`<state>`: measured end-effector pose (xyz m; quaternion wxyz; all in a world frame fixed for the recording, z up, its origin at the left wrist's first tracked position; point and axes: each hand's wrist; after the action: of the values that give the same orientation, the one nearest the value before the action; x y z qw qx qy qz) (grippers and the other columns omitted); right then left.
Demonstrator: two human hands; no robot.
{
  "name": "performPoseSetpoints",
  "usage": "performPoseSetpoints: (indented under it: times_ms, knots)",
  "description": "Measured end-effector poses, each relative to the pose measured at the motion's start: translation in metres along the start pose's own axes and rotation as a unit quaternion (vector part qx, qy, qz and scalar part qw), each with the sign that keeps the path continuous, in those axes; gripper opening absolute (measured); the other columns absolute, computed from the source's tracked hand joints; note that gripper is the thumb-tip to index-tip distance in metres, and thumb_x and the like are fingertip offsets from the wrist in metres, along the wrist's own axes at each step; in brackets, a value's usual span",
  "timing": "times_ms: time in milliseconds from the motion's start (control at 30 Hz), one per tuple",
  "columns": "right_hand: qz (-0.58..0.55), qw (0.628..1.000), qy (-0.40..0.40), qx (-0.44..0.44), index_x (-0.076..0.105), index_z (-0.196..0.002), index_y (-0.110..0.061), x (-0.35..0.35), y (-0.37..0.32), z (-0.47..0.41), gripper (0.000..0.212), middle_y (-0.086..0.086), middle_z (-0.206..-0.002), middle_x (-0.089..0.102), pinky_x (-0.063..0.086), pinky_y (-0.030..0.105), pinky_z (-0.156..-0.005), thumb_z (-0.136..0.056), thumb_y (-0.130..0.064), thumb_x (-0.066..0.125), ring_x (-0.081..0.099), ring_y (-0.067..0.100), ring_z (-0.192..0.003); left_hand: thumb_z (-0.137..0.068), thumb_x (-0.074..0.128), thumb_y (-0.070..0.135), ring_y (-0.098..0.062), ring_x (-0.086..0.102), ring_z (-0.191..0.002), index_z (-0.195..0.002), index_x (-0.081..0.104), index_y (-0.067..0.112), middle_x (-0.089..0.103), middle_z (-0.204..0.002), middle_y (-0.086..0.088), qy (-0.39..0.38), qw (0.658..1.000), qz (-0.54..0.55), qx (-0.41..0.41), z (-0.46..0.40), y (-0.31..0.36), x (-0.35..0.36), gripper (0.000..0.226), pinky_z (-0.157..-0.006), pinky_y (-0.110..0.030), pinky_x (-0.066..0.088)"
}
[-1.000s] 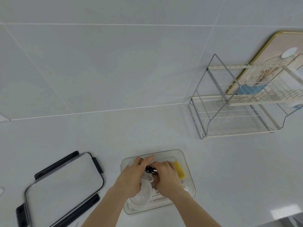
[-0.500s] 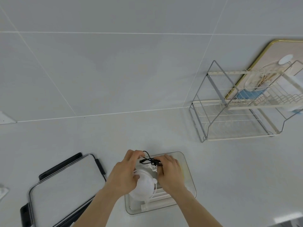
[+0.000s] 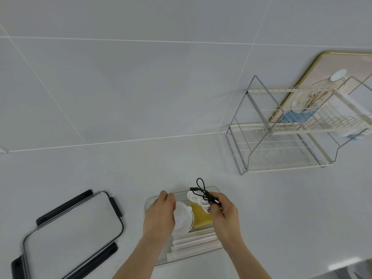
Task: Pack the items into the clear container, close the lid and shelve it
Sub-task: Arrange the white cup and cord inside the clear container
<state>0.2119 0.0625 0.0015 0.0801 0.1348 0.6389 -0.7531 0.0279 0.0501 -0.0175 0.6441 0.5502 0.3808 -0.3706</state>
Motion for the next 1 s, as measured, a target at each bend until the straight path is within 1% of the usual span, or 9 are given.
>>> performPoseSetpoints:
  times_ms: [133,267,400,467,567,633,767,900,1000]
  knots:
    - [0.041,0.998,-0.040,-0.019,0.068,-0.098,-0.034,-0.004,0.006,0.005,0.056,-0.007,-0.097,0.074,0.055,0.025,-0.075,-0.085,0.016,0.046,0.068,0.012,-0.085,-0.057,0.081,0.002,-0.019,0.057,-0.070,-0.078,0.062,0.018,0.058,-0.084,0.002,-0.007,0.996,-0.064,0.054,0.002,-0.004,0.004,0.032,-0.055,-0.027,0.045]
    - [0.110,0.984,-0.139,-0.037,0.072,-0.104,-0.023,0.000,0.005,0.011,0.040,-0.007,-0.098,0.071,0.055,0.028,-0.074,-0.081,-0.002,0.047,0.065,0.012,-0.086,-0.046,0.074,-0.010,-0.021,0.054,-0.069,-0.079,0.063,0.020,0.059,-0.081,0.003,0.039,0.993,-0.094,0.058,0.004,-0.009,-0.021,0.046,-0.063,-0.033,0.046]
    - [0.193,0.944,-0.264,-0.050,0.071,-0.107,-0.020,0.019,0.003,0.020,0.040,-0.004,-0.100,0.072,0.055,0.029,-0.075,-0.080,-0.005,0.046,0.065,0.009,-0.085,-0.055,0.062,-0.011,-0.023,0.054,-0.074,-0.089,0.059,0.020,0.061,-0.081,0.005,0.110,0.991,-0.068,0.045,0.010,-0.029,-0.042,0.046,-0.067,-0.034,0.045]
    - [0.251,0.915,-0.311,-0.064,0.071,-0.110,-0.020,0.033,0.005,0.027,0.038,-0.003,-0.108,0.072,0.051,0.025,-0.078,-0.085,-0.002,0.049,0.064,0.012,-0.095,-0.058,0.062,-0.010,-0.022,0.055,-0.075,-0.090,0.058,0.020,0.061,-0.082,0.007,0.127,0.989,-0.058,0.045,0.016,-0.040,-0.047,0.044,-0.068,-0.034,0.045]
    - [0.311,0.876,-0.362,-0.063,0.068,-0.116,-0.022,0.050,0.011,0.037,0.038,0.000,-0.117,0.068,0.051,0.032,-0.087,-0.087,-0.006,0.048,0.061,0.020,-0.107,-0.061,0.061,-0.006,-0.019,0.054,-0.074,-0.089,0.055,0.022,0.060,-0.080,0.009,0.121,0.990,-0.035,0.056,0.027,-0.050,-0.046,0.040,-0.069,-0.032,0.045]
    - [0.330,0.863,-0.375,-0.073,0.066,-0.119,-0.024,0.054,0.013,0.041,0.043,0.002,-0.117,0.068,0.052,0.038,-0.090,-0.085,-0.009,0.045,0.060,0.024,-0.109,-0.062,0.059,-0.005,-0.017,0.053,-0.074,-0.089,0.054,0.023,0.059,-0.080,0.011,0.111,0.991,-0.025,0.074,0.032,-0.054,-0.043,0.039,-0.069,-0.030,0.044]
    - [0.359,0.858,-0.358,-0.078,0.058,-0.131,-0.023,0.051,0.016,0.038,0.047,0.000,-0.126,0.065,0.048,0.031,-0.092,-0.088,-0.006,0.049,0.056,0.022,-0.116,-0.063,0.056,0.002,-0.016,0.054,-0.081,-0.087,0.056,0.025,0.059,-0.081,0.012,0.063,0.989,-0.015,0.134,0.042,-0.054,-0.036,0.034,-0.075,-0.029,0.045]
    - [0.333,0.878,-0.334,-0.073,0.059,-0.117,-0.020,0.046,0.020,0.037,0.043,0.002,-0.110,0.071,0.055,0.039,-0.080,-0.079,-0.002,0.049,0.064,0.024,-0.098,-0.065,0.050,0.017,-0.015,0.052,-0.094,-0.088,0.059,0.029,0.060,-0.083,0.013,-0.018,0.977,-0.045,0.206,0.049,-0.048,-0.026,0.028,-0.088,-0.028,0.037]
    - [0.336,0.883,-0.319,-0.079,0.057,-0.109,-0.018,0.045,0.024,0.036,0.038,0.003,-0.101,0.072,0.055,0.039,-0.073,-0.077,0.000,0.050,0.063,0.024,-0.087,-0.064,0.057,0.030,-0.013,0.056,-0.090,-0.090,0.059,0.032,0.062,-0.081,0.016,-0.067,0.966,-0.096,0.232,0.053,-0.053,-0.012,0.026,-0.096,-0.027,0.028]
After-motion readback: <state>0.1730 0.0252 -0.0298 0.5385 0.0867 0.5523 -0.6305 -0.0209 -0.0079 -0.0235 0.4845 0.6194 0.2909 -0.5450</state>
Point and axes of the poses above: each hand's wrist, its own z-axis away from the middle knuckle, its own x-axis out of the palm, y = z × x
